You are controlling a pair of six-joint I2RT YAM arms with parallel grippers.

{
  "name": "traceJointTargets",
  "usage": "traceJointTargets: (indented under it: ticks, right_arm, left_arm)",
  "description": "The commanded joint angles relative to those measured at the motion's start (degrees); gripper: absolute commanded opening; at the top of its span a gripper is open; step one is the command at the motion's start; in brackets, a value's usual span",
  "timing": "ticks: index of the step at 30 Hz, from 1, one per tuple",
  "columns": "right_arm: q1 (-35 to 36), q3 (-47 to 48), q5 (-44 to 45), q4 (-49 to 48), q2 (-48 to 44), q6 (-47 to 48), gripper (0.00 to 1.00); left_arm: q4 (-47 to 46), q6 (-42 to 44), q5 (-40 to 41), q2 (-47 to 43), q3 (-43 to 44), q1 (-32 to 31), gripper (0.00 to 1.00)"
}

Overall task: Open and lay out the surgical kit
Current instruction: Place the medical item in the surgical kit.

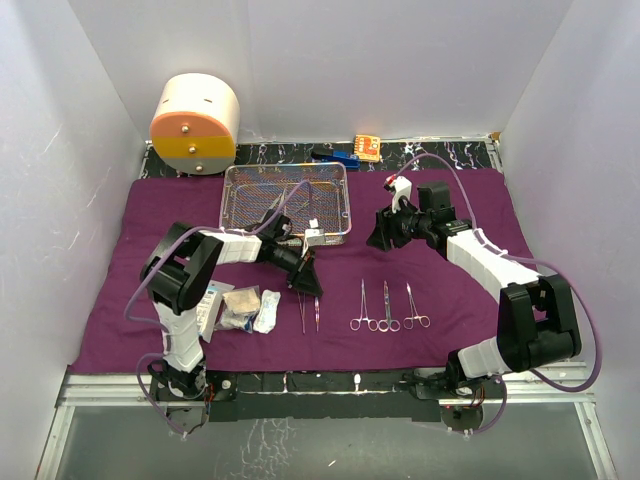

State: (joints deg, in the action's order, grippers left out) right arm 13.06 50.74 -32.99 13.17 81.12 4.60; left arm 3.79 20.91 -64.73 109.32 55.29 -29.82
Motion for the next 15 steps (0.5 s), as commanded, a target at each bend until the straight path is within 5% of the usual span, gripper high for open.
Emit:
traceJointTargets:
  ticks: [1, 15]
  right_arm:
    - [-0.2, 0.8, -1.0, -1.2, 0.4, 0.9, 0.48]
    - [-0.1, 1.0, -1.6, -1.0, 1.4, 1.1, 0.48]
  left_arm:
    - [1.2, 2.8, -3.2, 1.2, 2.0, 0.3, 0.05]
    - [3.6, 5.3, -2.9, 2.2, 3.6, 0.8, 0.15]
